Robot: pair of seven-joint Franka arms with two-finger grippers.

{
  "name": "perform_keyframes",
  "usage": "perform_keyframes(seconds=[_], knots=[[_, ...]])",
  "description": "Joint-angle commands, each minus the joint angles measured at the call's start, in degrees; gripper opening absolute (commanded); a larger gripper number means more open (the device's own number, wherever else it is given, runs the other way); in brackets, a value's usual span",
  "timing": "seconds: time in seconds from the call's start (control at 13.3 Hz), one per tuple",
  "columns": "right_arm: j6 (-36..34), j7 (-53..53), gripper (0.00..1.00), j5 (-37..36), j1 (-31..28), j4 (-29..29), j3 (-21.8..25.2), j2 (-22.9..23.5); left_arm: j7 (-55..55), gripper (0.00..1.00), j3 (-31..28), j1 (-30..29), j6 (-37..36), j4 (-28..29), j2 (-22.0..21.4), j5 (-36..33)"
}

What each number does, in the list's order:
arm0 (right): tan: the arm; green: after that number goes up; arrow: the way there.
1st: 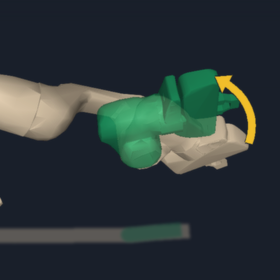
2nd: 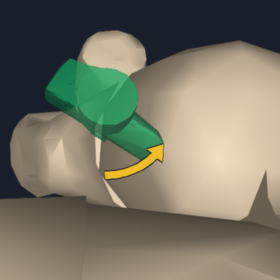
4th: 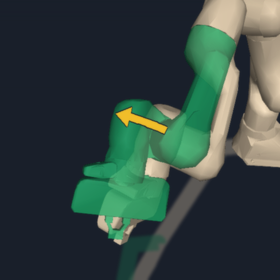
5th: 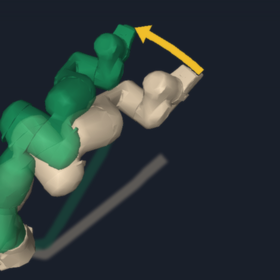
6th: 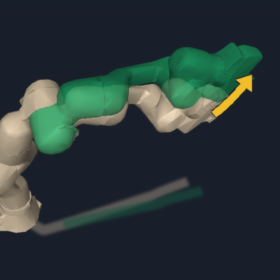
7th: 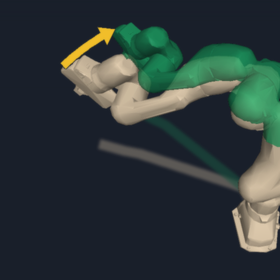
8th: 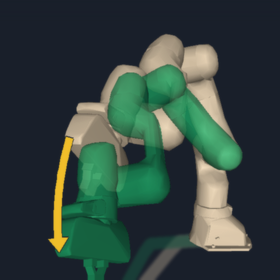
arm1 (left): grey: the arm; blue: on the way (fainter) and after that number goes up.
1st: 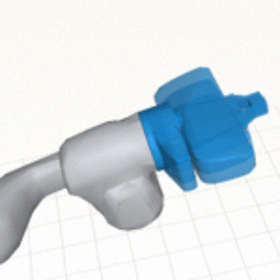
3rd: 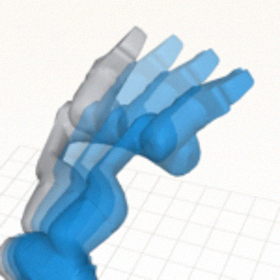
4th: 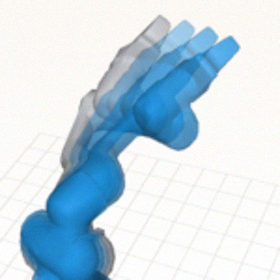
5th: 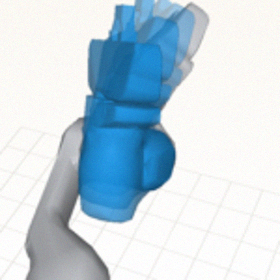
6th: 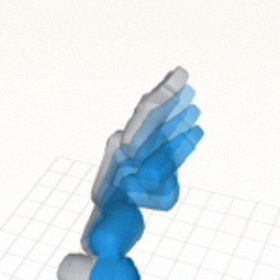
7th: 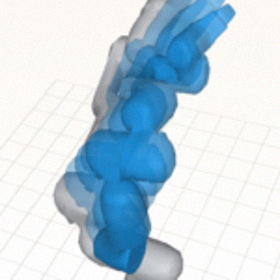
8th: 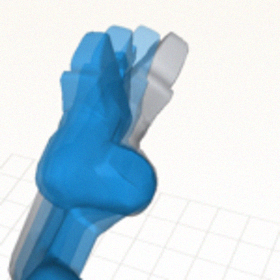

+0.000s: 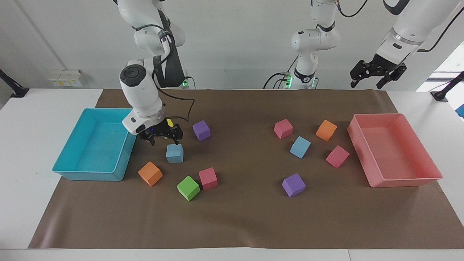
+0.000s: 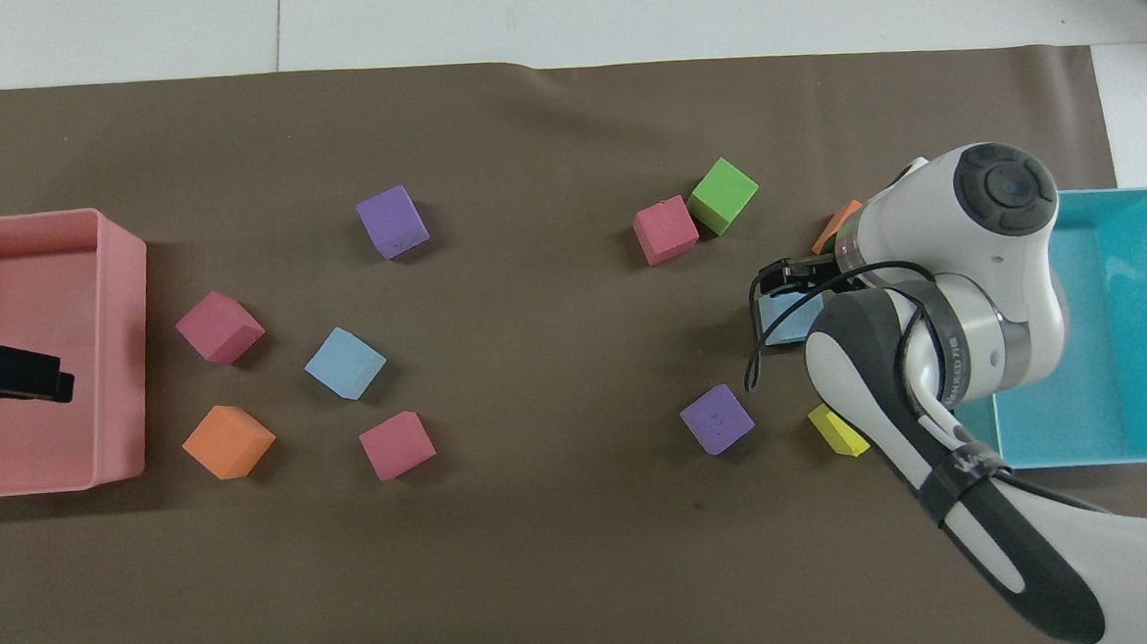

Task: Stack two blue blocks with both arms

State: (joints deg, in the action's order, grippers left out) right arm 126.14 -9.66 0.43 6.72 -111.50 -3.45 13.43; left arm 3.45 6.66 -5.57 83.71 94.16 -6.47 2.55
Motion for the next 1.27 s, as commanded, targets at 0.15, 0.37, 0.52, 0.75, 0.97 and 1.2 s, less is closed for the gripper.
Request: perform_keyframes(seconds=[0.15,0.37,0.52,0.75,0.97,1.2], knots=[[5.2,1.2,1.0,0.7,0.0,-3.5,-0.2,1.9,0.4,1.0,-0.1,-0.8,-1.0,-0.1,-0.4,0.3],[6.7,1.6,1.0,0.7,0.8,-4.9,-0.2,2.6,0.5,1.0,-0.4,-2.0,-1.3,0.0,-0.6,0.3],[7.7,1.7,1.0,0.7,0.8,-5.3,-0.2,3.4,0.4,1.0,-0.3,-1.6,-1.4,0.0,-0.6,0.4],[7.6,3.9,0.67,0.7,0.8,-5.2,-0.2,3.5,0.4,1.0,-0.2,-1.4,-1.3,0.0,-0.6,0.3],[6.8,4.5,0.0,0.6,0.3,-4.4,-0.2,3.6,0.4,1.0,-0.2,-1.6,-1.3,0.0,-0.6,0.4],[5.9,4.3,0.0,0.6,0.1,-4.0,-0.2,2.6,0.4,1.0,-0.2,-1.7,-1.3,0.0,-0.6,0.4]])
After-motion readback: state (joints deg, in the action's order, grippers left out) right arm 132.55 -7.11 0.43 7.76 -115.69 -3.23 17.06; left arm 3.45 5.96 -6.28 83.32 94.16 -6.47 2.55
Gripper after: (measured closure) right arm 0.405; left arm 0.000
